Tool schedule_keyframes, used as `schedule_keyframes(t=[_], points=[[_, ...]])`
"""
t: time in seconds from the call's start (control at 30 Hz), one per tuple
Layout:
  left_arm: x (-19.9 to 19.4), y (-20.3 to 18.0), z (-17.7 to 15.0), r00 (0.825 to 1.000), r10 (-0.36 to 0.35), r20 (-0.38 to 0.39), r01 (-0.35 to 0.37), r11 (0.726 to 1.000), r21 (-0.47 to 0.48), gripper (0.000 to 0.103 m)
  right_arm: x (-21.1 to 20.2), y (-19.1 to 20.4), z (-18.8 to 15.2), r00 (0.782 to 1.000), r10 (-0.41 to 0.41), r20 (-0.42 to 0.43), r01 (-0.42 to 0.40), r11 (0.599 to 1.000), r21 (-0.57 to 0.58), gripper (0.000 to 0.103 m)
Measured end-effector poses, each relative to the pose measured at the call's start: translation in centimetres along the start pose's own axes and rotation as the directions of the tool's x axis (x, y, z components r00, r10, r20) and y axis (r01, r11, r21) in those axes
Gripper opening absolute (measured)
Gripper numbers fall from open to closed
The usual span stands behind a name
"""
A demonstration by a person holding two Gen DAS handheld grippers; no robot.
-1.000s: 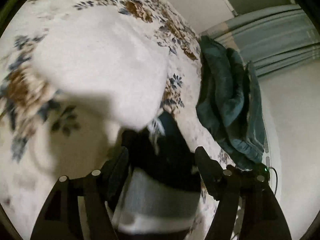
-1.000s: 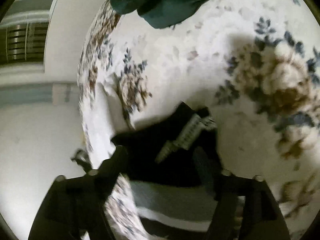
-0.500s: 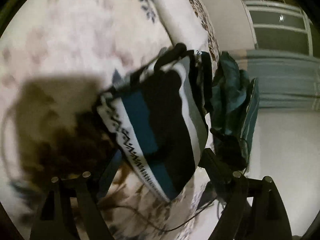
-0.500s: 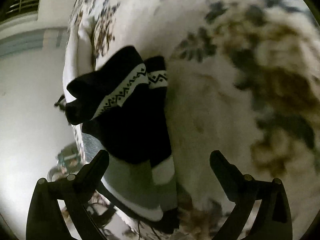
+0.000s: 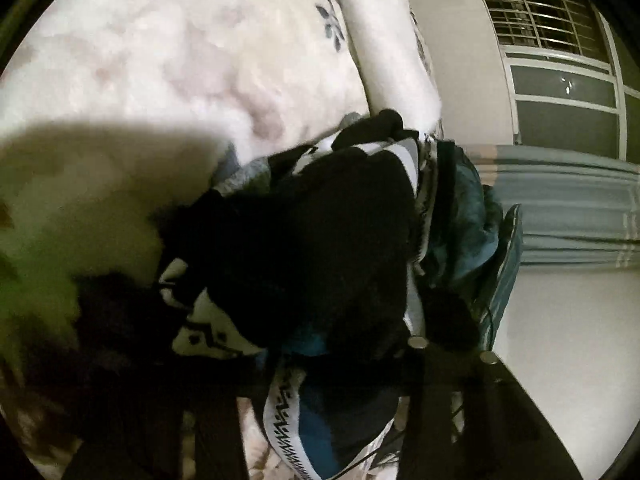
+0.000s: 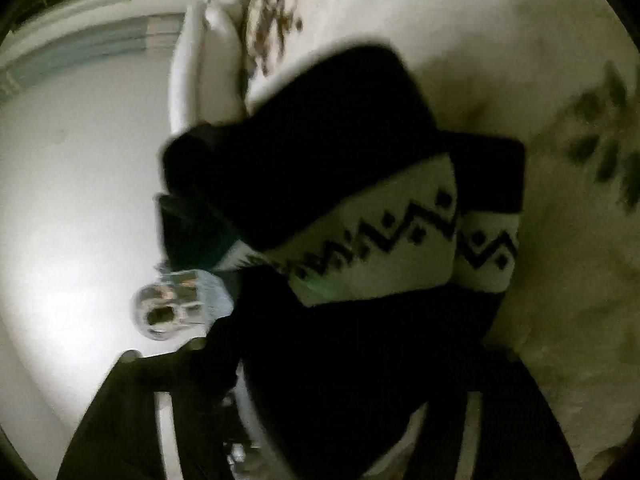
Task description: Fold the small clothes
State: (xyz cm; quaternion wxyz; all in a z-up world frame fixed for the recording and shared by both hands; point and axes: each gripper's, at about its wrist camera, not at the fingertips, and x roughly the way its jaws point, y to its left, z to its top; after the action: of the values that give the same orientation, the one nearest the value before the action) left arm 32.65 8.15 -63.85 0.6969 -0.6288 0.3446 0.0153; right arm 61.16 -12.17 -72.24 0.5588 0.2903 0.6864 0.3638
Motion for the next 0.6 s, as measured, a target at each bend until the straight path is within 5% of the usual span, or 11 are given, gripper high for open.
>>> schedule_keyframes(t=[0.07,0.2,0.33,0.47,0.53,0.6], points=[[-0.3,-0.4,0.5,1.0,0.007,-0.016,-0.007,1.0,0.016,0.034,-0.9,-0.2,-1.3,0.999,0.0,0.053,-0.002,0.999,0.039,0.03],[-1.6,-2.8,3.6,0.996,0.059,-0.064,-0.051,0.991,0.124,0.033,-3.2,0.2,-6.4,0.987,0.012,0.16,-0.03,0.993,0.114,0.023],[-2.3,-5.1,8.1,0.983,0.124,-0.138,-0.085,0.962,0.261,0.033,-2.8,0.4,-16.0,0.983,-0.008,0.184,-0.04,0.967,0.254,0.019],[-1.0,-6.5,9.9,0.925,0.284,-0.251,-0.147,0.88,0.452,0.038,0.0,1.7,-26.7,0.981,-0.058,0.183,-0.01,0.937,0.35,0.018],[-1.2,-7.0,9.7,0.901,0.354,-0.25,-0.183,0.834,0.521,0.058,0.6,0.8,-28.9,0.975,-0.08,0.207,-0.013,0.911,0.413,0.023],[-2.6,-7.4,9.2,0.897,0.388,-0.214,-0.218,0.807,0.548,0.058,0.2,0.0,-29.3,0.971,-0.117,0.208,0.008,0.886,0.463,0.037]])
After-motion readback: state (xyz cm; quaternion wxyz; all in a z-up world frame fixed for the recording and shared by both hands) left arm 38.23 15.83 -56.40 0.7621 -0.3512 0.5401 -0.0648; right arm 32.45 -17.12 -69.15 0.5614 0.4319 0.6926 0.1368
